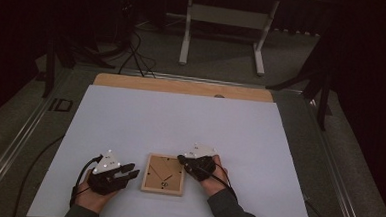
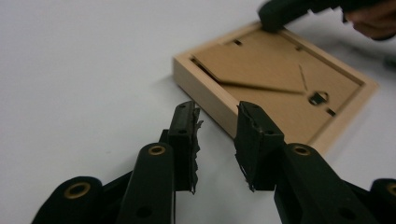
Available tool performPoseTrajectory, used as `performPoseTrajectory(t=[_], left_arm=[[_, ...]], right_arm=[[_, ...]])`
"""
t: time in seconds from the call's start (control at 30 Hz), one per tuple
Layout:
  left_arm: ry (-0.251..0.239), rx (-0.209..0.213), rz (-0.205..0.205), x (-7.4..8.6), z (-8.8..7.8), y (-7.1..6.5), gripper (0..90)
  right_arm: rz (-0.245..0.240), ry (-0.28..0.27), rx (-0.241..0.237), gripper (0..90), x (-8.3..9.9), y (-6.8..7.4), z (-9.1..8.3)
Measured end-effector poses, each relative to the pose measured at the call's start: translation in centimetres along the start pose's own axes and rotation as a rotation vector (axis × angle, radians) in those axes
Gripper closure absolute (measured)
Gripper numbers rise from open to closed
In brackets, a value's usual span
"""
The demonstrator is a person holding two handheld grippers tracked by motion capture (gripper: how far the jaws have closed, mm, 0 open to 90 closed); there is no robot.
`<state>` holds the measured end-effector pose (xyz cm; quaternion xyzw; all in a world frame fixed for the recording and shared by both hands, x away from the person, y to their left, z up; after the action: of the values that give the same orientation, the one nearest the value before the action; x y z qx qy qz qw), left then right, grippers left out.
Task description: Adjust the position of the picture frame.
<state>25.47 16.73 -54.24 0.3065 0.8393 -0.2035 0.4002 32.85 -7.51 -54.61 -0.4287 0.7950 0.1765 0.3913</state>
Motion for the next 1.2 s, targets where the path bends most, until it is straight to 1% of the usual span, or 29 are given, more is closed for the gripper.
performPoseTrajectory(t=[0.07,0.1,0.13,0.27,0.33,0.47,0.53,0.57,0.6,0.63,0.67,0.7,0.73,0.77,0.8,0.9,0.93,0.97,1.1,1.17,1.2], left_arm=[[0.000,0.000,0.000,0.0,0.0,0.0,68.1],[0.007,0.015,0.012,-0.1,0.2,-0.2,69.4],[0.009,0.016,0.013,0.0,0.2,-0.3,69.9],[0.011,0.018,0.010,0.0,0.3,-0.2,72.2],[0.020,0.019,0.008,0.1,0.3,-0.1,73.3],[0.022,0.022,0.010,0.1,0.3,-0.1,75.2],[0.028,0.025,0.013,0.2,0.3,-0.2,75.9],[0.036,0.027,0.018,0.3,0.4,-0.3,77.2],[0.037,0.030,0.020,0.3,0.5,-0.4,77.6],[0.037,0.030,0.020,0.3,0.5,-0.4,78.3],[0.049,0.032,0.025,0.4,0.7,-0.6,79.4],[0.049,0.032,0.025,0.4,0.7,-0.6,80.3],[0.054,0.036,0.026,0.5,0.8,-0.7,81.8],[0.065,0.043,0.033,0.5,0.9,-0.8,81.8],[0.078,0.046,0.037,0.6,1.1,-0.9,83.3],[0.102,0.053,0.052,0.8,1.5,-1.3,85.0],[0.111,0.053,0.061,0.8,1.6,-1.5,88.4],[0.110,0.049,0.065,0.8,1.6,-1.6,88.4],[0.117,0.059,0.054,0.9,1.7,-1.6,89.4],[0.132,0.063,0.063,1.0,1.9,-1.7,89.5],[0.140,0.066,0.069,1.0,2.0,-1.9,89.5]], right_arm=[[0.005,0.000,0.005,90.0,0.0,-0.1,0.0],[0.022,0.000,0.010,90.0,0.1,-0.5,-0.1],[0.036,0.001,0.009,90.0,0.1,-0.6,-0.2],[0.050,-0.006,0.019,90.0,0.0,-0.8,-0.5],[0.060,-0.011,0.016,89.9,0.0,-1.0,-1.1],[0.064,-0.002,0.020,89.9,0.2,-1.1,-1.5],[0.069,0.010,0.020,89.9,0.5,-1.2,-1.8],[0.068,0.027,0.021,89.9,0.9,-1.2,-2.0],[0.067,0.039,0.022,89.9,1.1,-1.2,-2.0],[0.067,0.039,0.022,89.9,1.1,-1.2,-2.0],[0.076,0.056,0.022,89.9,1.5,-1.3,-1.9],[0.076,0.056,0.022,89.9,1.5,-1.3,-1.9],[0.080,0.069,0.021,90.0,1.7,-1.3,-1.8],[0.080,0.069,0.021,90.0,1.7,-1.3,-1.8],[0.082,0.087,0.016,90.0,1.8,-1.3,-1.6],[0.085,0.087,0.017,90.0,1.8,-1.3,-1.5],[0.089,0.089,0.018,90.0,1.9,-1.3,-1.5],[0.089,0.089,0.018,90.0,1.9,-1.3,-1.5],[0.095,0.087,0.019,90.0,1.8,-1.4,-1.4],[0.104,0.086,0.021,90.0,1.8,-1.4,-1.4],[0.117,0.088,0.017,90.0,1.8,-1.5,-1.3]])
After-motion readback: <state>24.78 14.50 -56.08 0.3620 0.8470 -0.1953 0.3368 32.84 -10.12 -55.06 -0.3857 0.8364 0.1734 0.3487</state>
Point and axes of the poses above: each handheld gripper's, and its own axes: z roughly forward along the jaws, x roughly out of its underside, y roughly to its left, the point moved 4 cm from there along z, roughly forward along the jaws, and after that the axes turned 1 degree about y, right-handed, at the moved point
